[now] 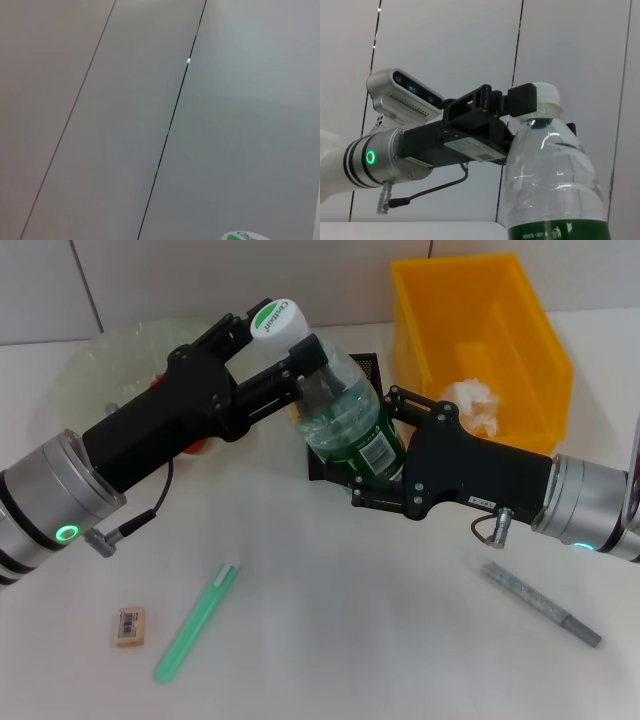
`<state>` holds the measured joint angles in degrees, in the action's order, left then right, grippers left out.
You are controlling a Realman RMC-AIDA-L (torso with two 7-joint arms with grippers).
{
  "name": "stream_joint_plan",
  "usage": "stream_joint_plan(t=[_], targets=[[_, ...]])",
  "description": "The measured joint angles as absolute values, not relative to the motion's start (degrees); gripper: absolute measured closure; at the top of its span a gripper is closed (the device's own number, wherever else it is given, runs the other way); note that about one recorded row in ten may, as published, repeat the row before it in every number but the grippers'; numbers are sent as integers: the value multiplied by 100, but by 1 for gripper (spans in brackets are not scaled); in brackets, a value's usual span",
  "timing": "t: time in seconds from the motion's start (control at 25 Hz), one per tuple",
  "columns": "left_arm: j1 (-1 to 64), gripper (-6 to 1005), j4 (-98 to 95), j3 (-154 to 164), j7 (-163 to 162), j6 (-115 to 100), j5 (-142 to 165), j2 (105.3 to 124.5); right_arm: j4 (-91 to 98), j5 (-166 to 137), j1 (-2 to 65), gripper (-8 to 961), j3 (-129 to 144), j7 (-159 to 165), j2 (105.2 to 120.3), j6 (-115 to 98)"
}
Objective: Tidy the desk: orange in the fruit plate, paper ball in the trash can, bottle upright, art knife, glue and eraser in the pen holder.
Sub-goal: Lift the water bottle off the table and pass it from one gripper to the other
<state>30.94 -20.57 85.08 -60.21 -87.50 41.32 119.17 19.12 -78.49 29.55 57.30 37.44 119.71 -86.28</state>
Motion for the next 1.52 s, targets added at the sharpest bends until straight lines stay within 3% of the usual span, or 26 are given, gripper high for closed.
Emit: stream_joint_plan(t=[0.6, 0.76, 1.44, 1.52], targets=[[3100, 162, -2118, 8656, -6002, -8728, 4054, 11918, 1916, -7848, 2940, 190, 5730, 3743, 11971, -8621], [3096, 289, -2118, 8657, -6002, -8762, 4051, 11918, 1916, -7848, 2932, 190, 5730, 3744, 11971, -8621], [3096, 353, -2144, 8718, -6001, -8772, 4051, 11918, 1916, -7848, 2944, 191, 5722, 3743, 11971, -8622], [3098, 399, -2154, 8718, -5952, -8786, 4050, 11918, 1916, -7848, 2944, 191, 5724, 3743, 11971, -8622]])
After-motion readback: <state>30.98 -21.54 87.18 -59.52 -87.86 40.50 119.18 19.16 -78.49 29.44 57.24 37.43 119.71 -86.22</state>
